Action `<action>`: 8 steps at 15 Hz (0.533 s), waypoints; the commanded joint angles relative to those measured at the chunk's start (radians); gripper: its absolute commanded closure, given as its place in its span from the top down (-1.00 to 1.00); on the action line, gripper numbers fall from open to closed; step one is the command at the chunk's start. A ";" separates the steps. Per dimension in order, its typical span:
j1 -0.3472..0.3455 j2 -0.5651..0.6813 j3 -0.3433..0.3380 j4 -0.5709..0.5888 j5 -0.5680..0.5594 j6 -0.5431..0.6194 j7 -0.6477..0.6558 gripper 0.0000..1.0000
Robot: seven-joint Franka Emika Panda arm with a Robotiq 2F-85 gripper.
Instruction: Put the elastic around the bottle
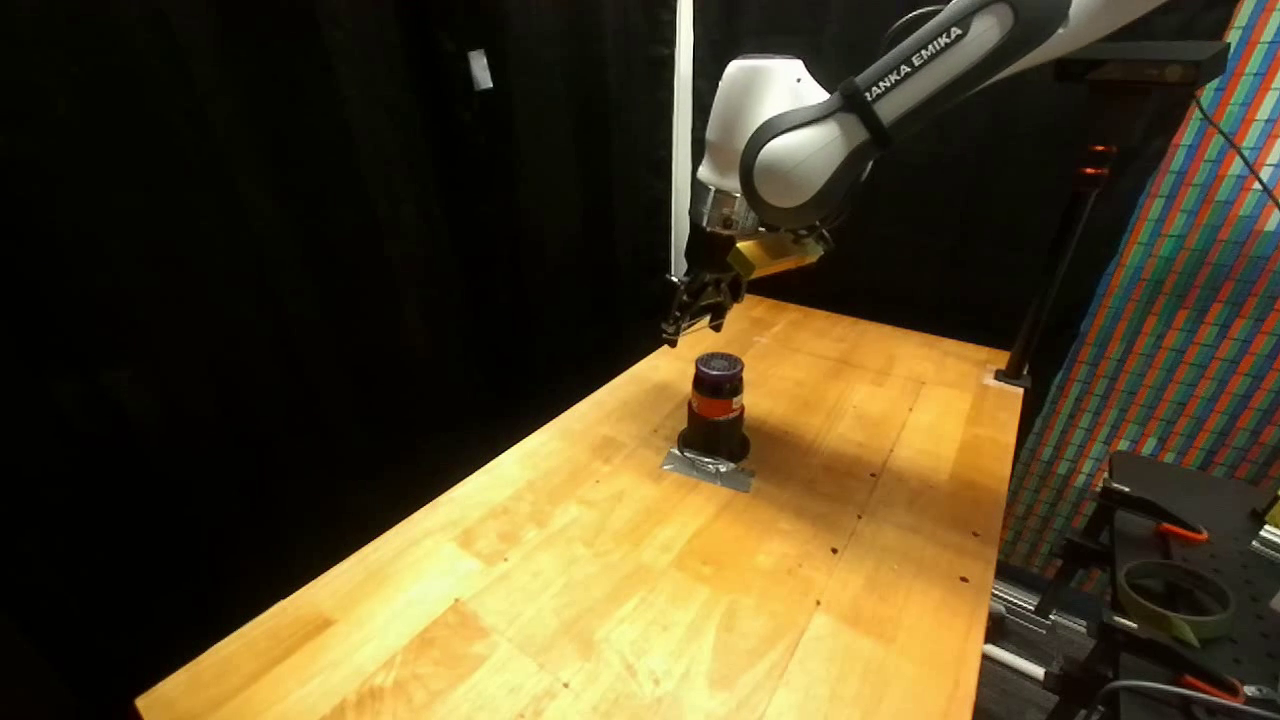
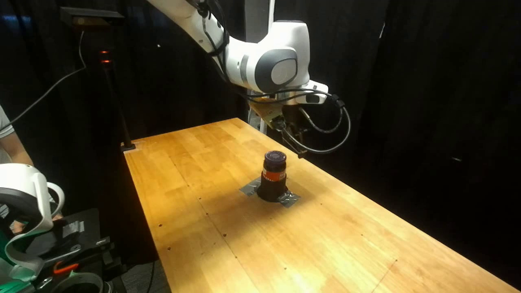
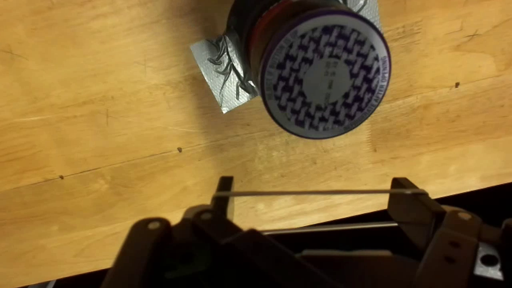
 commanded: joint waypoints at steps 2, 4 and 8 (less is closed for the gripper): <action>0.008 0.087 -0.021 0.099 0.015 -0.021 0.015 1.00; 0.004 0.103 -0.019 0.107 0.025 -0.037 0.009 1.00; -0.001 0.115 -0.015 0.114 0.043 -0.072 0.010 1.00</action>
